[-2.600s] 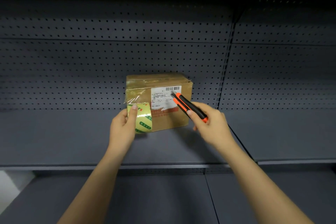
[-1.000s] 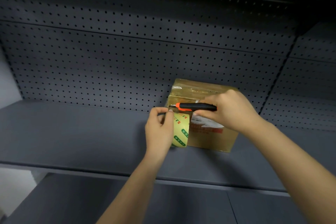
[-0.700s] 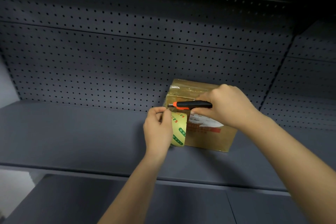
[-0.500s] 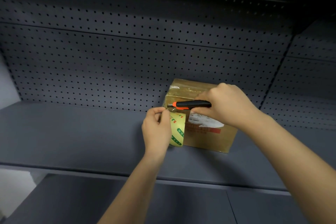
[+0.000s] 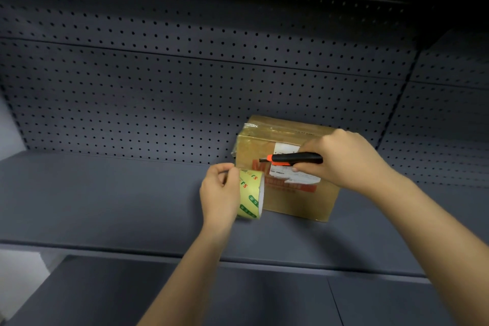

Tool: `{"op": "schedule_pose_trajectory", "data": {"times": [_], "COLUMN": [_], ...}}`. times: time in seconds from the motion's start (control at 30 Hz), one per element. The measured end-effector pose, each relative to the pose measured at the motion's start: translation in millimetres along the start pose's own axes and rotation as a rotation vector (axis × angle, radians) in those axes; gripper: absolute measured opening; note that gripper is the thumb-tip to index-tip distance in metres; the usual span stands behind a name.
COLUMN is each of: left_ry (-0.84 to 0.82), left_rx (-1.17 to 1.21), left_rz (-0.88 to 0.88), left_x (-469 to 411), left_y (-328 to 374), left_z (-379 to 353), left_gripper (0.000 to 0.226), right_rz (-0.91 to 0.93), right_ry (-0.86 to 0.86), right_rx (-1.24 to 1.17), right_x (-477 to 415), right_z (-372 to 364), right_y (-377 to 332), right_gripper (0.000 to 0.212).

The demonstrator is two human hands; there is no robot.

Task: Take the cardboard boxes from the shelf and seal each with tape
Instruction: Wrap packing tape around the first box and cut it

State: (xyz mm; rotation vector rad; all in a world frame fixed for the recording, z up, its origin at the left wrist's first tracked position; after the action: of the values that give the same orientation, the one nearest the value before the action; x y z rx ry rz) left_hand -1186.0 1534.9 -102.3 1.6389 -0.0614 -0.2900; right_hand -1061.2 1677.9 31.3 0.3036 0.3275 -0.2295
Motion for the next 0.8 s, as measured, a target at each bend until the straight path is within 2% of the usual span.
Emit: {"op": "schedule_pose_trajectory", "data": {"times": [0.17,0.3,0.53,0.67,0.73,0.8], "left_ry": [-0.023,0.005,0.019,0.046,0.068,0.087], "left_rx": [-0.003,0.011,0.030,0.025,0.028,0.033], "left_rz": [-0.010,-0.020,-0.048,-0.055,-0.054,-0.047], "left_x": [3.7,5.7,19.6,25.1,27.0,27.7], "left_y": [-3.3,-1.7,4.6,6.0,6.1,6.4], "left_z": [-0.6,12.2,28.9,37.7,41.7,44.5], "left_gripper": [0.011,0.011,0.011,0.011,0.011,0.011], "right_rz": [-0.095,-0.092,-0.020,-0.001,0.027,0.070], "right_ry": [0.063,0.005,-0.104,-0.162,-0.063,0.210], "right_rx": [-0.220,-0.357,-0.452,-0.455,-0.490,-0.500], "right_x": [25.3,42.5,53.5,50.3,45.9,38.6], "right_z": [-16.2,-68.4,-130.6,-137.5,-119.3,-80.0], "right_y": [16.5,6.4,-16.3,-19.1,-20.2,-19.2], "right_gripper": [0.023,0.020,0.031,0.049,0.048,0.036]}}
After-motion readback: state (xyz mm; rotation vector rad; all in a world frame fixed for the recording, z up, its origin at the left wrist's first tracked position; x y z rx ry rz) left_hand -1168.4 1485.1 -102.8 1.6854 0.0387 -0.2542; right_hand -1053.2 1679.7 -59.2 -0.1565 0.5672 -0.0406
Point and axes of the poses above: each hand's wrist, its own x-axis away from the middle knuckle, its own z-axis out of the back of the hand, y = z × x, the point moved 10 cm from there along -x, towards the middle knuckle, and after that the axes turned 1 degree about -z, right-handed, at the moved point
